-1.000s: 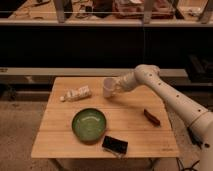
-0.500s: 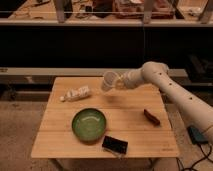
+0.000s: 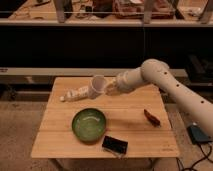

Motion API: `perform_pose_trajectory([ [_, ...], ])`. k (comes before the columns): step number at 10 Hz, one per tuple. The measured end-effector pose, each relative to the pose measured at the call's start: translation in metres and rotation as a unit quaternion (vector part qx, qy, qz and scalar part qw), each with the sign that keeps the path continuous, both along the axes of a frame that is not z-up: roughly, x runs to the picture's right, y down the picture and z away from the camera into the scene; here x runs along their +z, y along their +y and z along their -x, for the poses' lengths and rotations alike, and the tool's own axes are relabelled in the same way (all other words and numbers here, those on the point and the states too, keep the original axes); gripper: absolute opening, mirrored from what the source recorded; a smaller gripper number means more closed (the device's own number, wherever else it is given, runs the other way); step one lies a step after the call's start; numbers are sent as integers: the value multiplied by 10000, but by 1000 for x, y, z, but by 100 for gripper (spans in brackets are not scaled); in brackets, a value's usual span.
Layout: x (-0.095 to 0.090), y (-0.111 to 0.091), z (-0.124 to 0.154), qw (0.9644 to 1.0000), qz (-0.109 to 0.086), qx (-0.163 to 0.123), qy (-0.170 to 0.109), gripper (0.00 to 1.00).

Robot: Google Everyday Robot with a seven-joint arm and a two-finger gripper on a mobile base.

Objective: Place the ceramic cup in the ceramic bowl

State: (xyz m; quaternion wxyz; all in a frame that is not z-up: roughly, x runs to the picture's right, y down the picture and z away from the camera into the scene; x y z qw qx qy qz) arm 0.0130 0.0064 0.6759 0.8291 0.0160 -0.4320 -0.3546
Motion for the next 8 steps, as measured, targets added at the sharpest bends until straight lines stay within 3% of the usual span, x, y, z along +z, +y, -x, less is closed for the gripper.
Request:
perform_pose_trajectory([
  [2, -35, 16, 7, 9980, 69, -327, -537, 14],
  [3, -39, 18, 8, 9974, 75, -376, -606, 14],
  [7, -36, 23, 9, 9971, 124, -439, -612, 14],
  [8, -28, 41, 14, 9958, 257, -642, -595, 14],
])
